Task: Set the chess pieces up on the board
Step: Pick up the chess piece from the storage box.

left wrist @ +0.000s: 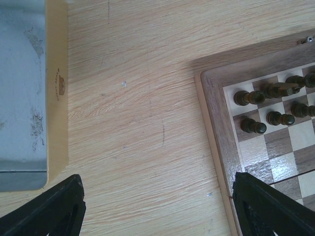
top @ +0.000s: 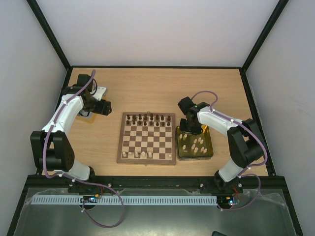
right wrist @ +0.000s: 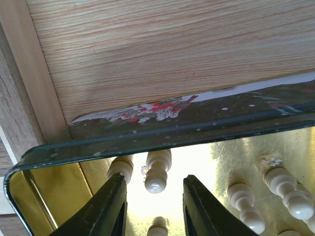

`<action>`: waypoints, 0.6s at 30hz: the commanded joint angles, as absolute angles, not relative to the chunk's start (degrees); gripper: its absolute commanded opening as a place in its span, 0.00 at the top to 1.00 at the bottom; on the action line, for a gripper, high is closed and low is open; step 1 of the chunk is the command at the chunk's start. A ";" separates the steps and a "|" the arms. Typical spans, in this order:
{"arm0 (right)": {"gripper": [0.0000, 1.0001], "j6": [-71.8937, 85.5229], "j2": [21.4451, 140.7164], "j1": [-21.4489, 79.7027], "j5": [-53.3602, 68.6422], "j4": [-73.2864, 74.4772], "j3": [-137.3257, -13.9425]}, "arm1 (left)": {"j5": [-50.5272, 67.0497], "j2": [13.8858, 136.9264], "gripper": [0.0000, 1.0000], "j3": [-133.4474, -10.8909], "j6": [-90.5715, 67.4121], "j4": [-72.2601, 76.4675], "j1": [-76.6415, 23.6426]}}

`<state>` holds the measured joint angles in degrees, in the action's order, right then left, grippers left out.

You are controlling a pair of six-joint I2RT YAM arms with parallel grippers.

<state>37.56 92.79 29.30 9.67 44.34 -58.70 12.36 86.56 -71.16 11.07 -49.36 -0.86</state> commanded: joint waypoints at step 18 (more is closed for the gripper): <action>0.70 36.73 94.30 28.92 10.09 43.19 -57.13 | 11.41 86.31 0.17 -70.03 10.24 -49.21 -1.14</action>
<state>37.43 93.65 29.21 10.24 43.27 -58.11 11.86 86.61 -70.39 10.85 -48.93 -0.86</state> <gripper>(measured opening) 0.304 0.829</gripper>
